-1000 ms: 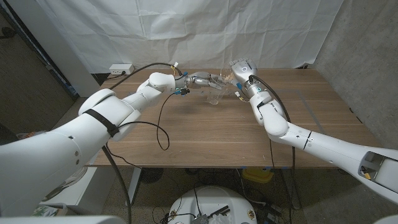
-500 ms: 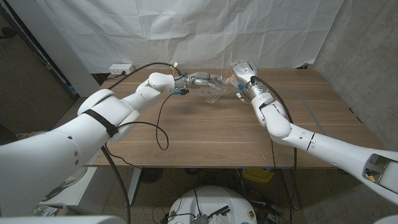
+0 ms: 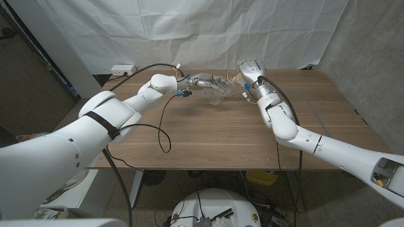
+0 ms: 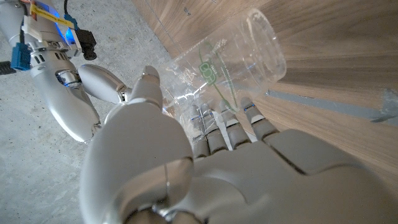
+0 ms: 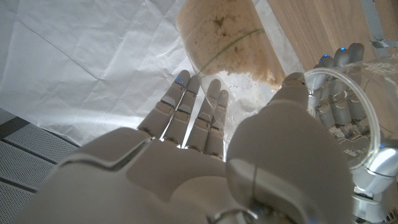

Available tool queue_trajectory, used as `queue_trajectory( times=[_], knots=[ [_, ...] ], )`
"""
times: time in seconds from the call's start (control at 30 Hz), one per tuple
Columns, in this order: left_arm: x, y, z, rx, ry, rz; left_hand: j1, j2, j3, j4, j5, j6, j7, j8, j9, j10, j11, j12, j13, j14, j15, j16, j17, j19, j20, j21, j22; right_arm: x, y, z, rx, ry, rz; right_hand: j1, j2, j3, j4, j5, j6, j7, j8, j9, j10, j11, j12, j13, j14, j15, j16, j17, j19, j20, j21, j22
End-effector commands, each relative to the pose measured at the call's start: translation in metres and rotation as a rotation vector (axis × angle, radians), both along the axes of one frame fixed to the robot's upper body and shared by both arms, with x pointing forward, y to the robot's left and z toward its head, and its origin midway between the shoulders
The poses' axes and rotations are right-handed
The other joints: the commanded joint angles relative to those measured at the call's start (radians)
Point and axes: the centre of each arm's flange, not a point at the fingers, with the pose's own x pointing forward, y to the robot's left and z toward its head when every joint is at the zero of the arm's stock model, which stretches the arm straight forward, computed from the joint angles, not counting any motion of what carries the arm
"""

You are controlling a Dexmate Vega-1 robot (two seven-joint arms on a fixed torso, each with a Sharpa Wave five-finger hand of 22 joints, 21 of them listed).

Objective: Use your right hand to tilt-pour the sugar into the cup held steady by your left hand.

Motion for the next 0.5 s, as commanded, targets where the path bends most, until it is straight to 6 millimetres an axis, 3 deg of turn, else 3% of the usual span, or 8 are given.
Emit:
queue_trajectory(
  times=[0.03,0.5],
  knots=[
    [-0.0007,0.0001,-0.0007,-0.010,0.002,-0.008,-0.002,0.011,0.019,0.020,0.003,0.016,-0.014,0.006,0.003,0.006,0.000,0.001,0.005,0.003,-0.058,0.002,-0.001,0.000,0.005,0.005,0.002,-0.0034,0.0028,0.0012,-0.019,-0.004,0.000,-0.001,0.011,-0.008,-0.001,0.005,0.092,-0.086,-0.001,0.004,0.006,0.001,-0.005,0.003,0.013,-0.159,-0.001,0.003,0.007,-0.011,-0.001,0.003],
    [0.0017,0.0032,0.0022,-0.028,0.002,0.013,-0.003,0.011,0.019,0.020,0.003,0.016,-0.013,0.006,0.003,0.008,0.001,-0.001,0.006,0.005,-0.060,0.002,-0.002,0.000,0.005,0.006,0.002,0.0010,0.0115,0.0009,-0.075,-0.012,-0.026,0.003,0.013,-0.012,-0.001,0.006,0.098,-0.083,-0.001,0.004,0.012,0.003,-0.006,0.006,0.016,-0.160,-0.004,0.007,0.010,-0.010,-0.001,0.003]
  ],
)
